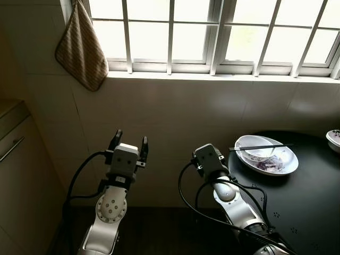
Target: Kitchen organization
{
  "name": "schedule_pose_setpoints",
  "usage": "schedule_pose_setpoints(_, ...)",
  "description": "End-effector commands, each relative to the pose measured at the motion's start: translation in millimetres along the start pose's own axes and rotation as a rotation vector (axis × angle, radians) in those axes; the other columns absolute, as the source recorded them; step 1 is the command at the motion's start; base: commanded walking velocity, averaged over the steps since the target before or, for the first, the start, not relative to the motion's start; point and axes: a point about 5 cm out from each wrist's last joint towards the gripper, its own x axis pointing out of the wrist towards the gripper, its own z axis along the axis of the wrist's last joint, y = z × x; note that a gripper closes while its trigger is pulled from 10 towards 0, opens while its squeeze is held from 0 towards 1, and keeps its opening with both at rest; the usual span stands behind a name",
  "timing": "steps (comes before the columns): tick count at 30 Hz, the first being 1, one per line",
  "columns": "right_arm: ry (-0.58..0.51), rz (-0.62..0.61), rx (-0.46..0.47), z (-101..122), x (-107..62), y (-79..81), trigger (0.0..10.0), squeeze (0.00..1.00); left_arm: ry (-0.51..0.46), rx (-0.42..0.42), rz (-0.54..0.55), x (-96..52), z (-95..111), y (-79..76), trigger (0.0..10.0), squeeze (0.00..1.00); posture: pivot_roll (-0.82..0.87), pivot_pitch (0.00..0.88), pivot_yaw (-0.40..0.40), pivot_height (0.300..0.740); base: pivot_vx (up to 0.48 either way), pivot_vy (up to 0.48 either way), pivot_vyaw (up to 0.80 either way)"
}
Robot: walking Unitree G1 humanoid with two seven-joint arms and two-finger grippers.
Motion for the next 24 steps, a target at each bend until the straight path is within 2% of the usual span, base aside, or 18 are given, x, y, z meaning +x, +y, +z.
schedule_pose_setpoints(1,-0.017,0.009,-0.039,2.4,0.4,0.4,10.0,0.00,-0.008,-0.002,-0.013,1.5,1.7,-2.5,10.0,0.00,0.02,0.000,-0.040,0.736,0.307,0.000,0.80)
schedule_pose_setpoints(7,-0.023,0.004,-0.010,2.5,0.2,0.8,10.0,0.00,-0.010,-0.002,-0.015,1.7,1.7,-2.6,10.0,0.00,0.02,0.000,-0.039,0.736,0.307,0.000,0.78)
schedule_pose_setpoints(14,-0.011,0.001,0.004,0.8,0.4,-0.3,10.0,0.00,-0.012,-0.001,-0.017,2.0,1.9,-3.2,10.0,0.00,0.03,0.000,-0.039,0.736,0.298,0.000,0.00)
schedule_pose_setpoints(24,0.060,-0.036,-0.074,-11.1,0.1,-4.8,10.0,0.00,-0.010,-0.005,-0.026,0.7,0.9,-5.6,10.0,0.00,0.03,0.000,-0.041,0.736,0.000,0.000,0.00)
